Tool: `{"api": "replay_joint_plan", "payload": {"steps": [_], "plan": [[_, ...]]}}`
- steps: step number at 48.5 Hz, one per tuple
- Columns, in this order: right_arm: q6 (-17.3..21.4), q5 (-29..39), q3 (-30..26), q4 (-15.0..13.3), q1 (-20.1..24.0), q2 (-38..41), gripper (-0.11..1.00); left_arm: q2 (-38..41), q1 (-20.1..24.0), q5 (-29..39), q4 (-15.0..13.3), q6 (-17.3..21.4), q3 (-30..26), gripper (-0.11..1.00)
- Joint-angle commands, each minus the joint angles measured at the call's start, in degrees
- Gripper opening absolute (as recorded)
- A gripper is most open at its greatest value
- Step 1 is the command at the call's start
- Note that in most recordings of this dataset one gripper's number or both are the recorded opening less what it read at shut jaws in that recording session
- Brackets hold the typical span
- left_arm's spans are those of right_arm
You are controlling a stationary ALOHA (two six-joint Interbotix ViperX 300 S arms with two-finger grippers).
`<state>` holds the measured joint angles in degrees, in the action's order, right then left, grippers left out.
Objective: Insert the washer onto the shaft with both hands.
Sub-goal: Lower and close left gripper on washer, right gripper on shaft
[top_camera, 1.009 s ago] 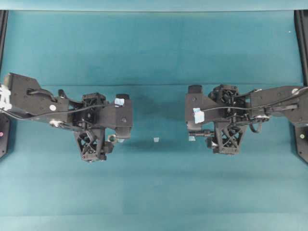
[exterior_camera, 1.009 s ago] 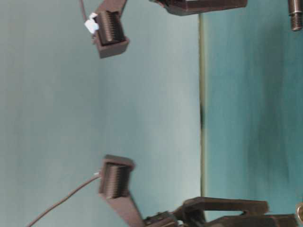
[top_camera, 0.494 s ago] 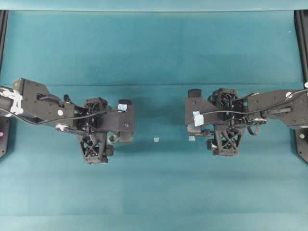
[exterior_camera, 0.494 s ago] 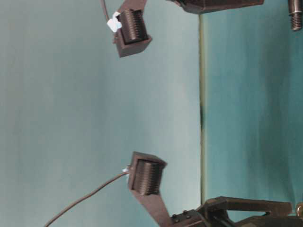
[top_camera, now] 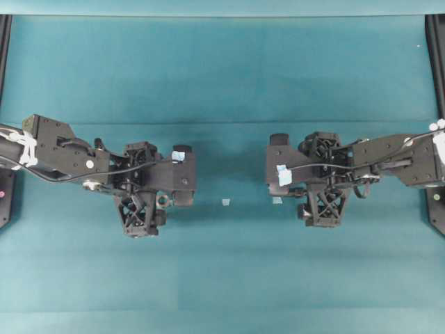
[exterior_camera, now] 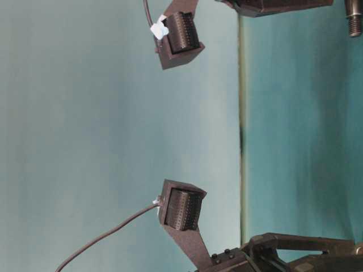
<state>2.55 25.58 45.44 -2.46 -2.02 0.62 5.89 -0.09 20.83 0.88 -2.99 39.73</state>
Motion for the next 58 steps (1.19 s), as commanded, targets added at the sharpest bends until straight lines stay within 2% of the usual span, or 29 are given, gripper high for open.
{"api": "replay_joint_plan", "payload": {"steps": [1, 42, 53, 58], "plan": [[-0.2, -0.7, -0.3, -0.1, 0.1, -0.2, 0.88, 0.0, -0.3, -0.4, 0.1, 0.1, -0.4, 0.90], [-0.2, -0.4, -0.2, -0.1, -0.2, 0.8, 0.86, 0.0, -0.9, -0.2, 0.1, 0.1, -0.4, 0.90], [0.0, -0.4, -0.2, 0.3, -0.2, 0.8, 0.83, 0.0, -0.9, 0.3, 0.1, 0.0, -0.4, 0.89], [0.0, -0.4, -0.2, 0.3, -0.2, 0.8, 0.77, -0.1, -0.9, 0.3, 0.1, -0.4, -0.4, 0.89]]}}
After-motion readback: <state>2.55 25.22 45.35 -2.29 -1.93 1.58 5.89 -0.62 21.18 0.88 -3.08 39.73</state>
